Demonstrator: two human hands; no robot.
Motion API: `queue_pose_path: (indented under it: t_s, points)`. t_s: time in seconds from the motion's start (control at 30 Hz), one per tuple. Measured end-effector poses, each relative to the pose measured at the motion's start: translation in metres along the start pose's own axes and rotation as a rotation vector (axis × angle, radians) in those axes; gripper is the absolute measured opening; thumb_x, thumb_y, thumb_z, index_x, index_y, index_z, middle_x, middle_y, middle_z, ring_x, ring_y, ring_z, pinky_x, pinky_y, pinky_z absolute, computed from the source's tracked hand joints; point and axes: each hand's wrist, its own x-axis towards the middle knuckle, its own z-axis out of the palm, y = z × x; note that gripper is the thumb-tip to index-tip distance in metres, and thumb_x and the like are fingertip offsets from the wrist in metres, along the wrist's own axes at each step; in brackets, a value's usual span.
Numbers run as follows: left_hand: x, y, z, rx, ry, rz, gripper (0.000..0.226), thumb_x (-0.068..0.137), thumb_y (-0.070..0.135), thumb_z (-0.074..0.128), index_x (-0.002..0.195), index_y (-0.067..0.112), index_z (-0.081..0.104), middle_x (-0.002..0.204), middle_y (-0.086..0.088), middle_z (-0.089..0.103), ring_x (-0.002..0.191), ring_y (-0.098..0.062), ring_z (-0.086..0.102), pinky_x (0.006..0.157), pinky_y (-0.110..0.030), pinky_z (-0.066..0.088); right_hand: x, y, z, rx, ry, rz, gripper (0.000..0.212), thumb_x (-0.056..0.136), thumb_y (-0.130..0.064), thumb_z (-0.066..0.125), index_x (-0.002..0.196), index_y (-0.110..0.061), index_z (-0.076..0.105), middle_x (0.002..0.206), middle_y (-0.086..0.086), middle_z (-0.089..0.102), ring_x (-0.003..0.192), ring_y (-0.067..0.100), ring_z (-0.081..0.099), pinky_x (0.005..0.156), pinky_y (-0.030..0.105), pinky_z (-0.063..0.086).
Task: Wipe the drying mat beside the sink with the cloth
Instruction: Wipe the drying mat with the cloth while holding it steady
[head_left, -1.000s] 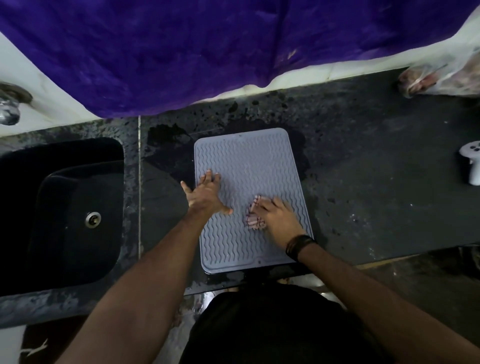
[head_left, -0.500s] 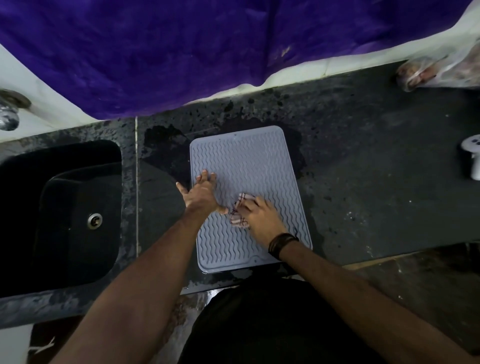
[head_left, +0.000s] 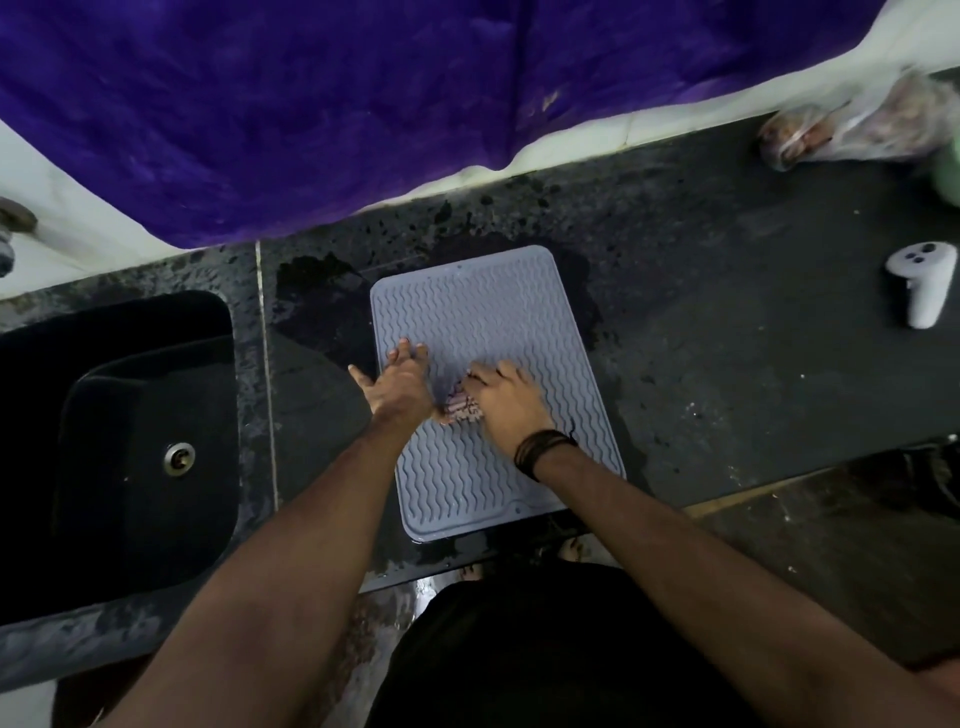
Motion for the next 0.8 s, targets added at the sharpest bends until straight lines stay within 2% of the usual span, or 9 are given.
queue_pose_path:
  t_s: [0.13,0.43,0.53,0.67,0.8]
  points:
    - [-0.004,-0.001,-0.003,-0.015,-0.024,0.019,0.126,0.075,0.056,0.083,0.163,0.025,-0.001,0.17,0.004,-0.015,0.157,-0.017,-0.003,0.115,-0.074,-0.004,-0.024,-0.002,0.015,-0.033,-0.034,0.016,0.059,0.086,-0.009,0.057,0.142,-0.017,0.042,0.155,0.004,0.03,0.135,0.03,0.031,0.108,0.044,0.028]
    - [-0.002,-0.008,-0.004,-0.077,-0.014,0.076,0.124,0.072,0.056,0.085,0.163,0.022,0.007,0.17,0.003,-0.01,0.157,-0.02,0.004,0.115,-0.075,-0.002,-0.111,0.001,0.015,-0.085,-0.09,0.094,0.057,0.08,-0.011,0.055,0.136,-0.024,0.049,0.149,-0.003,0.039,0.121,0.029,0.043,0.098,0.039,0.035]
    - [0.002,-0.012,0.0,-0.086,0.0,0.09,0.126,0.069,0.058,0.086,0.163,0.022,0.009,0.17,0.003,-0.008,0.157,-0.02,0.005,0.115,-0.076,-0.001,-0.096,-0.001,0.0,-0.062,-0.042,0.155,0.046,0.084,-0.022,0.059,0.13,-0.025,0.054,0.143,-0.003,0.046,0.12,0.027,0.044,0.099,0.038,0.035]
    - [0.005,-0.01,0.002,-0.079,0.004,0.072,0.129,0.065,0.06,0.088,0.162,0.025,0.01,0.17,0.006,-0.009,0.157,-0.02,0.008,0.115,-0.076,-0.002,-0.035,0.0,-0.019,-0.017,0.133,0.156,0.05,0.082,-0.005,0.058,0.13,-0.02,0.056,0.143,0.004,0.047,0.124,0.029,0.044,0.101,0.041,0.036]
    - [0.008,-0.009,0.003,-0.07,0.006,0.053,0.13,0.066,0.063,0.086,0.162,0.028,0.005,0.17,0.007,-0.011,0.157,-0.018,0.005,0.115,-0.076,-0.002,0.027,0.007,-0.021,-0.06,0.044,0.124,0.048,0.087,-0.008,0.055,0.135,-0.017,0.051,0.15,0.007,0.038,0.13,0.032,0.035,0.105,0.044,0.031]
